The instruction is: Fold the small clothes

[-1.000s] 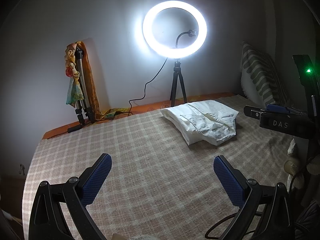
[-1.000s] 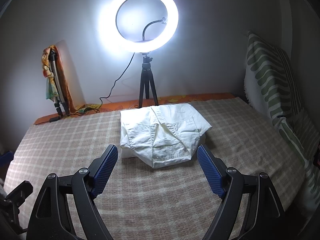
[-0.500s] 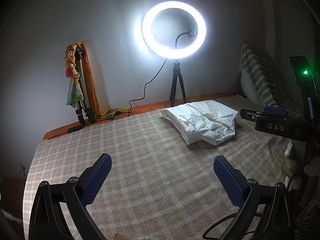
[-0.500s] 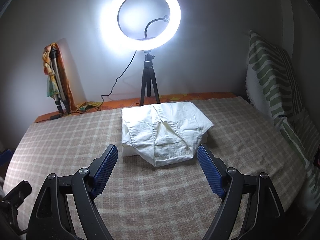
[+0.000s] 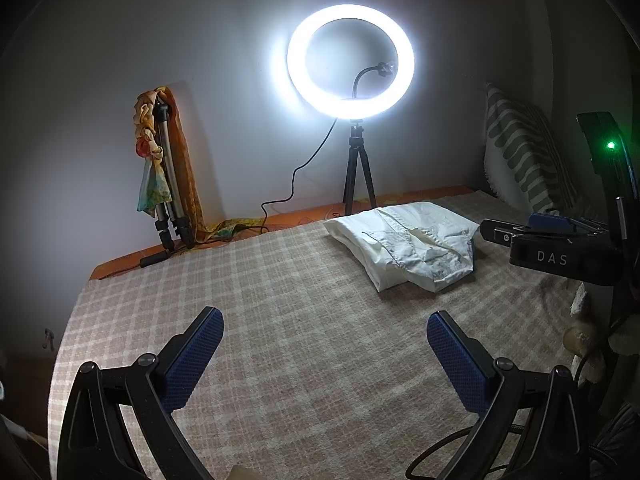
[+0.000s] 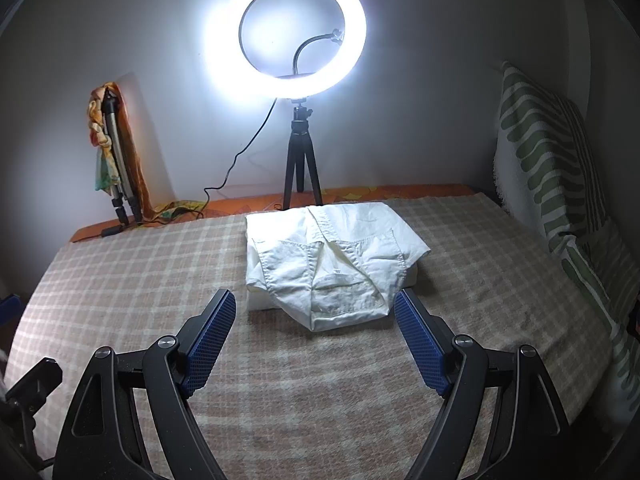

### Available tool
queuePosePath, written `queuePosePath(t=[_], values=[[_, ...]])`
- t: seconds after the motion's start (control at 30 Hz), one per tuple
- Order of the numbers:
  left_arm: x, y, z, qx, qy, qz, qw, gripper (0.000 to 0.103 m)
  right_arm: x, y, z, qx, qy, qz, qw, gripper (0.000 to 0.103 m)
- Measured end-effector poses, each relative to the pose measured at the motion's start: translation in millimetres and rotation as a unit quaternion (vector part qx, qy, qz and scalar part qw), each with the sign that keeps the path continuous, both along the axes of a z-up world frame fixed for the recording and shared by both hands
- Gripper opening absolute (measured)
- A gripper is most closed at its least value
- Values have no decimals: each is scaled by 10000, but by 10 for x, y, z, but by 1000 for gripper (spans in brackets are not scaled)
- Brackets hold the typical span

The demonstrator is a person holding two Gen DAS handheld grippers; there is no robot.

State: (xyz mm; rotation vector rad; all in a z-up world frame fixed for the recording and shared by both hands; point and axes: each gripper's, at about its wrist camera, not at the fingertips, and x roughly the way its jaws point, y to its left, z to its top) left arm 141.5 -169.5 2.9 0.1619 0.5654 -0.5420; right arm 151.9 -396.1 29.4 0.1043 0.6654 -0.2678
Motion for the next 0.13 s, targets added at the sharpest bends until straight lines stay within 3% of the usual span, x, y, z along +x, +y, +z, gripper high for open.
queuePosePath(t=[0.13], values=[[-4,-1,1,-1,9,-2,10000,103,9,-6,-4,3,9,23,10000,82]])
